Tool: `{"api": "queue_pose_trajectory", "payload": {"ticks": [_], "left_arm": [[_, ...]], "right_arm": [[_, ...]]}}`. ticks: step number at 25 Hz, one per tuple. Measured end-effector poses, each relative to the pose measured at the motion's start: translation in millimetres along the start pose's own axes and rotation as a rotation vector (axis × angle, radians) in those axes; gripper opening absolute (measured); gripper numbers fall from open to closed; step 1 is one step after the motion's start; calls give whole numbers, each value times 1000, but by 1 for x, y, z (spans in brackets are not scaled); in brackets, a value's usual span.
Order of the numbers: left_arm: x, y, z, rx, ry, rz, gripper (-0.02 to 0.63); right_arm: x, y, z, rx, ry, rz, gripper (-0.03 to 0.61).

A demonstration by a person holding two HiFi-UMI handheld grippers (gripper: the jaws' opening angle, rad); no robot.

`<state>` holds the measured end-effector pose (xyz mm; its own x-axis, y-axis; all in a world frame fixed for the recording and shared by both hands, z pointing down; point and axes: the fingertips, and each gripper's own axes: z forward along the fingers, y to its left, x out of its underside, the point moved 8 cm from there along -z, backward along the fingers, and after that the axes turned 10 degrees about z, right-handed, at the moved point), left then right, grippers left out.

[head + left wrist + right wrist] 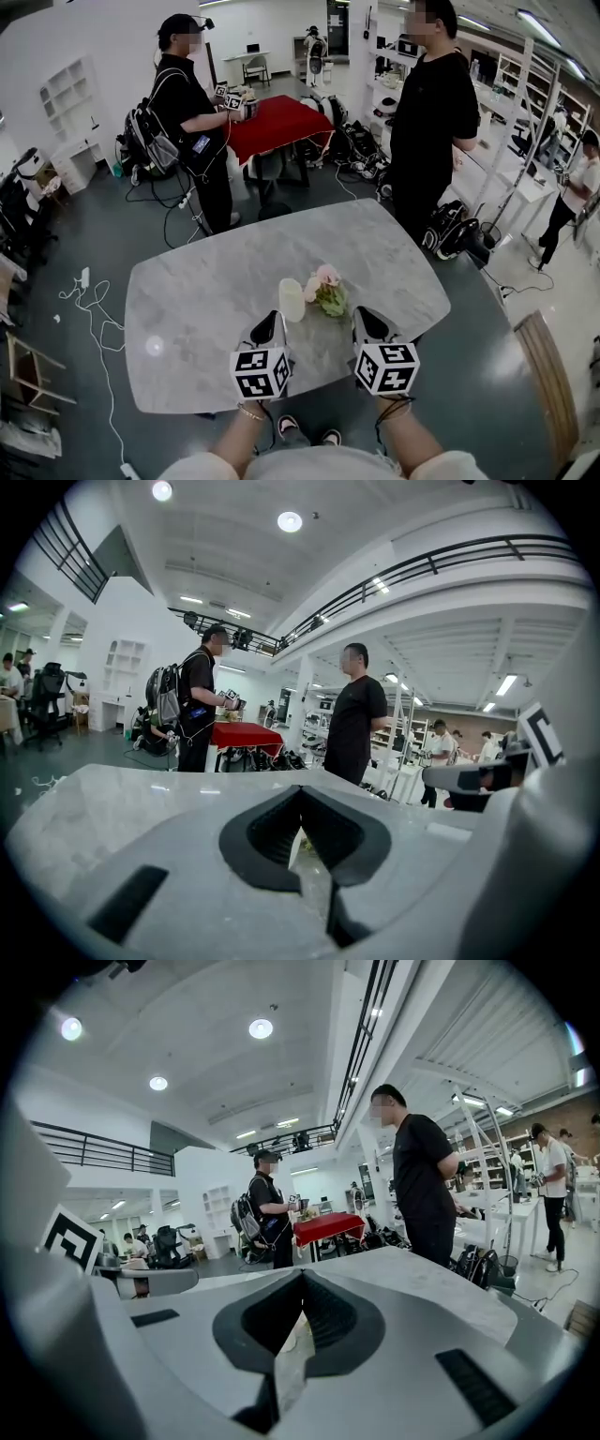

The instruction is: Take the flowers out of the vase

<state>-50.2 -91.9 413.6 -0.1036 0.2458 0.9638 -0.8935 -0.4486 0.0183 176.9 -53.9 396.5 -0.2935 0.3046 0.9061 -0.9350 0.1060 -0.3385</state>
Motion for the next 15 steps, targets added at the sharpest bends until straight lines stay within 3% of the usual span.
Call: {"api": "queue_pose_trajectory", "payload": {"ticks": [5,15], "left_arm": [[0,2,-7,-8,0,5,9],[-4,4,-9,1,-7,23,9]], "right_arm": [[-1,15,-2,-23,-4,-87,3],[-2,20,-1,-12,-14,-95,3]]}}
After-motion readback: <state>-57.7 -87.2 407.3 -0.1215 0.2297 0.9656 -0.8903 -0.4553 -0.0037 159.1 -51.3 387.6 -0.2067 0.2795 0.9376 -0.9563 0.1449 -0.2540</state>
